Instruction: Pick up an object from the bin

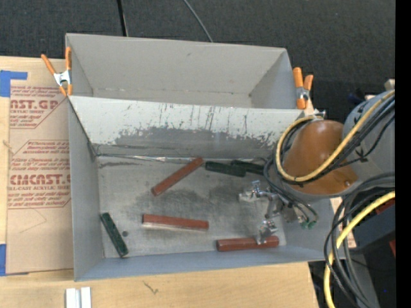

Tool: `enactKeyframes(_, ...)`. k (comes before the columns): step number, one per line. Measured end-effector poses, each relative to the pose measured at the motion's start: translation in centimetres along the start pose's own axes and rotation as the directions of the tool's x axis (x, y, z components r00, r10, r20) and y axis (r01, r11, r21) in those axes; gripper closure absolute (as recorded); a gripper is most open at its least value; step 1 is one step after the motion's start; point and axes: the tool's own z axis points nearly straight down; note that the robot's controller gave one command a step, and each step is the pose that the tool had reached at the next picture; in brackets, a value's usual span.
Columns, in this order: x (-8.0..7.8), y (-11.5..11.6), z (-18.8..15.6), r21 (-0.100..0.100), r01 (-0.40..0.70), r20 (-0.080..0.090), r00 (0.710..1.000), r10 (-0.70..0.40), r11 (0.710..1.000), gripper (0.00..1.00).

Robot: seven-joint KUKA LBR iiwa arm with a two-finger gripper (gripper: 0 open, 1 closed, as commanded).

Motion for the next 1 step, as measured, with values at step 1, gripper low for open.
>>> enactKeyframes(1,-1.98,3.46,-0.68,-0.009,0.063,-0.031,0.998,-0.063,0.998,0.0)
